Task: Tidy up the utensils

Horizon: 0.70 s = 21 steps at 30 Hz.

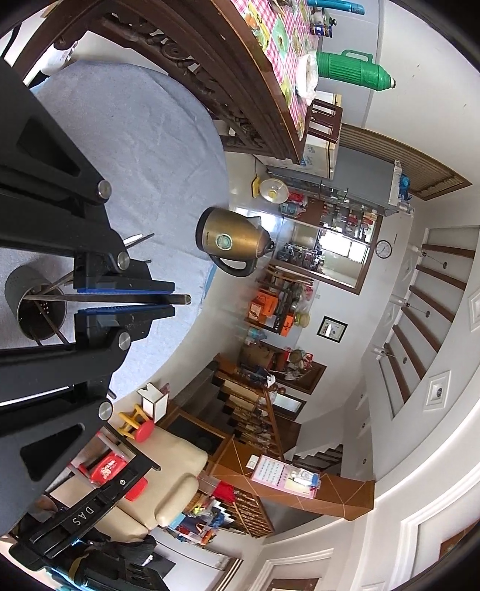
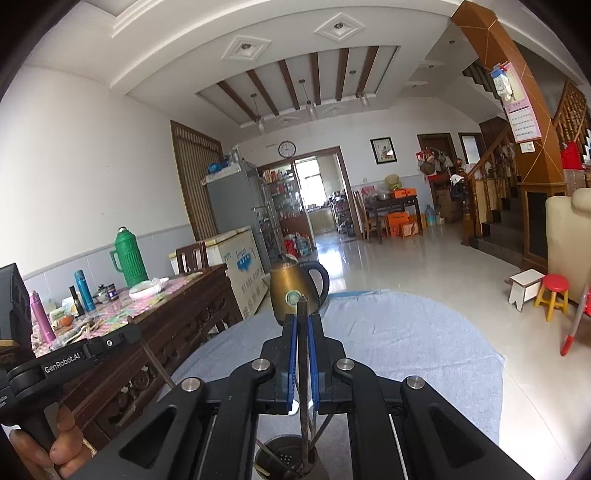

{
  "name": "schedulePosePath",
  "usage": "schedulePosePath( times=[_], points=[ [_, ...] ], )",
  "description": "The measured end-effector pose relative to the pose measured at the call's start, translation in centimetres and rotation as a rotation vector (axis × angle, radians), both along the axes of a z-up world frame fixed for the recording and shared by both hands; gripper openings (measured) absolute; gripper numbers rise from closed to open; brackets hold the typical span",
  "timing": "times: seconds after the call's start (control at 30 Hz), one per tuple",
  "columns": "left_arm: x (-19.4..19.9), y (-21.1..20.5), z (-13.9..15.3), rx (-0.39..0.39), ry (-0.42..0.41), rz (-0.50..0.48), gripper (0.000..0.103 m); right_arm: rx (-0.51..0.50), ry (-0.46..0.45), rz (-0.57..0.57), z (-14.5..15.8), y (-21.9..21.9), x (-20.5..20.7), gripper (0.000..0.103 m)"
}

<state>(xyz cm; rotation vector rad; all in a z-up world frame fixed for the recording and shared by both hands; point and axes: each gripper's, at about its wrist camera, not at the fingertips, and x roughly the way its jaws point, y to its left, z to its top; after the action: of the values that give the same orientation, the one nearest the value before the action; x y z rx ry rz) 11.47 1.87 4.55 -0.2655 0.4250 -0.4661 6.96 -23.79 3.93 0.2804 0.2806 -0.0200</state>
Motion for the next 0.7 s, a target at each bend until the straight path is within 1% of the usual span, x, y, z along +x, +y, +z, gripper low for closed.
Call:
schedulePosePath(
  times=[0.2, 0.43, 0.53, 0.57, 0.6, 0.63, 0.67, 0.7],
  points=[
    [0.0, -0.3, -0.1, 0.015, 0.013, -0.006, 0.005, 0.006, 0.044, 0.011, -0.7, 0.0, 0.6, 0.007],
    [-0.3, -0.5, 0.1, 0.037, -0.002, 0.005, 0.005, 0.045, 0.089, 0.047, -1.1, -0.4, 0.9, 0.008],
    [-0.4, -0.3, 0.2, 0.041, -0.010, 0.009, 0.006, 0.062, 0.092, 0.058, -1.2, -0.6, 0.9, 0.008],
    [-0.4, -0.3, 0.2, 0.042, -0.012, 0.010, 0.008, 0.069, 0.088, 0.061, -1.2, -0.7, 0.7, 0.009],
    [-0.4, -0.2, 0.2, 0.043, -0.013, 0.012, 0.013, 0.083, 0.082, 0.070, -1.3, -0.9, 0.6, 0.016],
    [-0.5, -0.1, 0.3, 0.042, -0.014, 0.016, 0.016, 0.091, 0.077, 0.073, -1.2, -1.0, 0.6, 0.025],
    [-0.5, -0.1, 0.3, 0.040, -0.014, 0.019, 0.019, 0.097, 0.070, 0.073, -1.2, -1.0, 0.4, 0.029],
    [-0.5, 0.0, 0.3, 0.038, -0.015, 0.022, 0.020, 0.099, 0.058, 0.067, -1.1, -1.1, 0.3, 0.031]
  ],
)
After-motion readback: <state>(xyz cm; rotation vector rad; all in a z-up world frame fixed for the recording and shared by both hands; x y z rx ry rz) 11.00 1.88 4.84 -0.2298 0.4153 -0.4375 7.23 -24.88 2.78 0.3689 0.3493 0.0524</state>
